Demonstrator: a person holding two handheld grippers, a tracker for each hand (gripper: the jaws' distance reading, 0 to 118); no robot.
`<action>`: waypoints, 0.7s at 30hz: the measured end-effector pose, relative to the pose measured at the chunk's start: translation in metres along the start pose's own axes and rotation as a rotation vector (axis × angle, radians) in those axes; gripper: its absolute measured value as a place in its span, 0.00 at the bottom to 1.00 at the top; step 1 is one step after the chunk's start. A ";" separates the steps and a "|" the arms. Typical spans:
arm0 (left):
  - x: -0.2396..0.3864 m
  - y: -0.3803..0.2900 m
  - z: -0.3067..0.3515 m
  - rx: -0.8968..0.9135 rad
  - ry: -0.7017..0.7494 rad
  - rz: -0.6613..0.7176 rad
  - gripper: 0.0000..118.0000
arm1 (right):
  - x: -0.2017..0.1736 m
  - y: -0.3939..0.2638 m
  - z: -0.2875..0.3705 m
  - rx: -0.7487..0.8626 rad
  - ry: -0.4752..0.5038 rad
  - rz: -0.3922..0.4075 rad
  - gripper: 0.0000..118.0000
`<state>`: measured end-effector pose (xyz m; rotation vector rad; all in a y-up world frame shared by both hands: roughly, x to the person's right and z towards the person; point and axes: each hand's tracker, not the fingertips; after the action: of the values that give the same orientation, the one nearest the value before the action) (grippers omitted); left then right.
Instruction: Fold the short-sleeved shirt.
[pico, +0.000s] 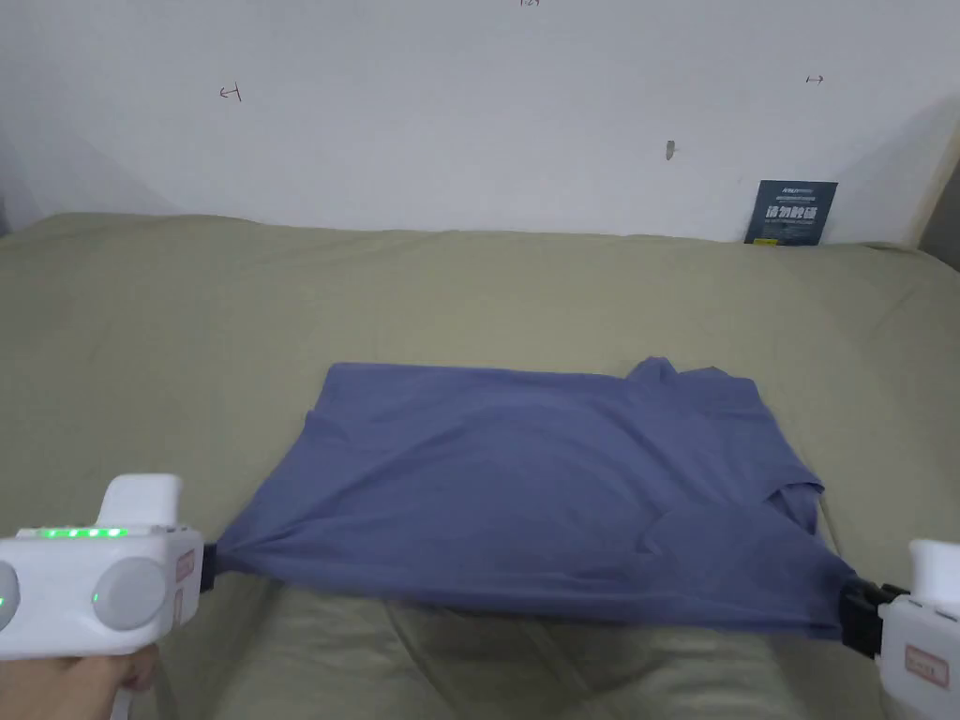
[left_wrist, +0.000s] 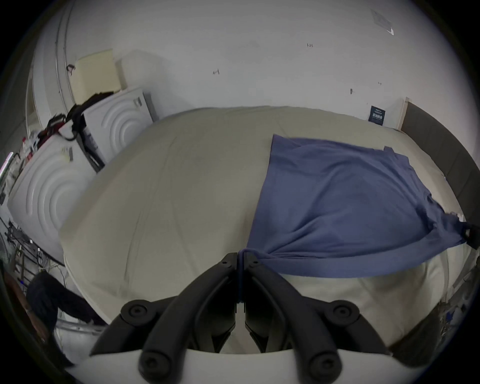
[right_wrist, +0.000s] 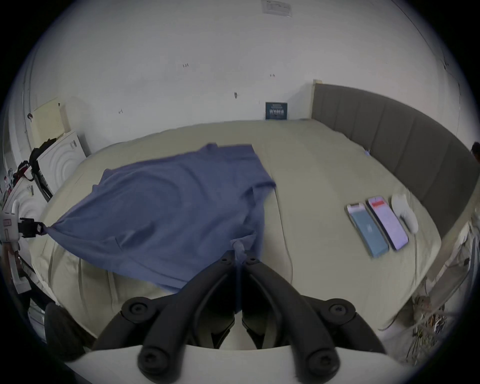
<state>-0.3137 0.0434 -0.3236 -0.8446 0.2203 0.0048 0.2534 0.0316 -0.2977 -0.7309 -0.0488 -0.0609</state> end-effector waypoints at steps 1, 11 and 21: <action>-0.003 -0.012 0.007 -0.002 0.000 0.006 0.03 | 0.002 -0.011 0.006 0.005 0.001 -0.002 0.03; -0.015 -0.082 0.030 -0.078 -0.019 0.013 0.03 | 0.023 -0.069 0.029 -0.072 -0.013 -0.053 0.03; -0.024 -0.083 0.023 -0.151 -0.053 0.049 0.99 | 0.025 -0.069 0.031 -0.111 -0.039 -0.050 0.98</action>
<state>-0.3247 0.0077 -0.2427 -0.9880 0.1929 0.0907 0.2726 -0.0002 -0.2272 -0.8420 -0.1014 -0.0975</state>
